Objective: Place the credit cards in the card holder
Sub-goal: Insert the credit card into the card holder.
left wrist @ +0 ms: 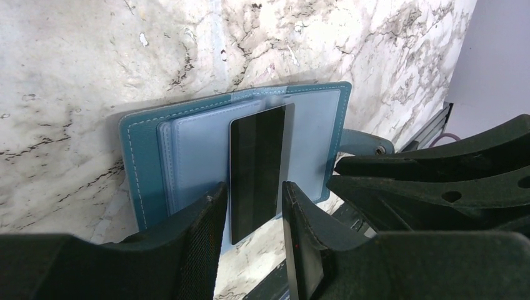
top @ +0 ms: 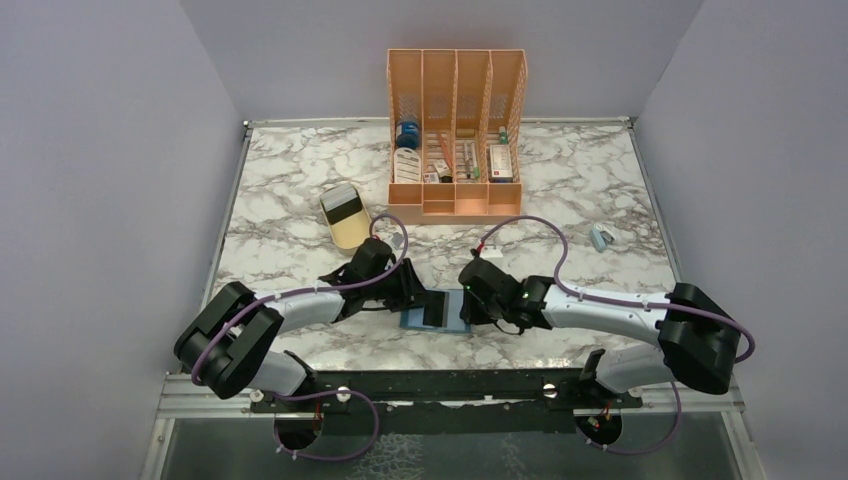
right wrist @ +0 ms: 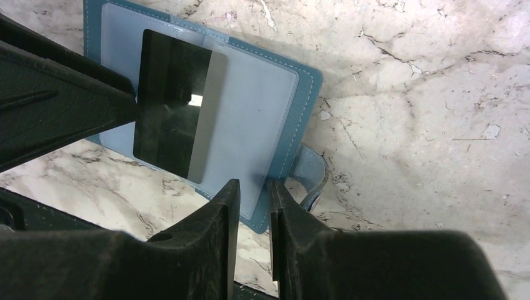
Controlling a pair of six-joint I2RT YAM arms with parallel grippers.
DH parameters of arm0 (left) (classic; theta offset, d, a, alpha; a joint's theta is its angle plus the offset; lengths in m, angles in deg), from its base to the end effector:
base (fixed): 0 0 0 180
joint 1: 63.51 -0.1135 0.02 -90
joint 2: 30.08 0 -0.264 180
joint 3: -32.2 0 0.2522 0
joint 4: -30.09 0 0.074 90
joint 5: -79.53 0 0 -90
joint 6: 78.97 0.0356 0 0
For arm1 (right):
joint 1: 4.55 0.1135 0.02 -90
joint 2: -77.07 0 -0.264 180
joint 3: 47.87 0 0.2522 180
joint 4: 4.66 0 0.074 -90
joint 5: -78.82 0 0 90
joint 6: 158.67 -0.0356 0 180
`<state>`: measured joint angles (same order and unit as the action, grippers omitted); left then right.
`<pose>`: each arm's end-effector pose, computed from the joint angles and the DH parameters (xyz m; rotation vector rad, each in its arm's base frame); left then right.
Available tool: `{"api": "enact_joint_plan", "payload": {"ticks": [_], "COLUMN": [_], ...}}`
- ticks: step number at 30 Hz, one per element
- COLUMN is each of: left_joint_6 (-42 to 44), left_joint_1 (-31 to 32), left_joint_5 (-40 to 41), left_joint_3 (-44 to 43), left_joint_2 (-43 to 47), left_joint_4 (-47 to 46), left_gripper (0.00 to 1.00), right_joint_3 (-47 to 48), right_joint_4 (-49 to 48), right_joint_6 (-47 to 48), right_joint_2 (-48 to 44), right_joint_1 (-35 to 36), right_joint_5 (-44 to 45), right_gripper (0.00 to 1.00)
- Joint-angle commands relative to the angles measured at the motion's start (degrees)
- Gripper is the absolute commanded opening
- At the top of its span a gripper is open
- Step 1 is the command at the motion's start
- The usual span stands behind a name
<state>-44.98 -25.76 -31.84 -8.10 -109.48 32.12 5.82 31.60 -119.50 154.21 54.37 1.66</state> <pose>0.1880 -0.1620 0.1435 -0.1898 2.5660 -1.1809 0.1345 0.2078 0.1766 -0.1056 2.6275 0.4117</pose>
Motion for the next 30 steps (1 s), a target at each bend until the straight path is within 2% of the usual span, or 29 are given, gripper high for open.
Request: {"api": "enact_joint_plan", "payload": {"ticks": [1, 8, 22, 30], "left_joint_6": [0.7, 0.7, -0.2, -0.1], "left_joint_1": [0.4, 0.5, 2.0, 2.8], "left_joint_5": [0.7, 0.6, 0.2, 0.2], "left_joint_3": [0.0, -0.4, -1.8, -3.0], "left_joint_2": [0.0, -1.4, -3.0, -4.9], "left_joint_4": [0.2, -0.1, -1.5, -2.6], "left_gripper": [0.4, 0.39, 0.15, 0.07], "right_joint_3": [-1.3, -2.6, -3.8, -4.5], "right_joint_4": [0.3, -0.2, -5.7, -7.6], "right_joint_6": [-1.4, -2.1, -1.4, -0.9], "right_joint_2": [0.3, 1.1, 2.6, 2.6], "right_joint_1": [0.1, 0.1, -0.1, -0.1], "right_joint_5": [1.8, 2.0, -1.6, -2.3], "right_gripper": [0.24, 0.3, 0.28, 0.25]}}
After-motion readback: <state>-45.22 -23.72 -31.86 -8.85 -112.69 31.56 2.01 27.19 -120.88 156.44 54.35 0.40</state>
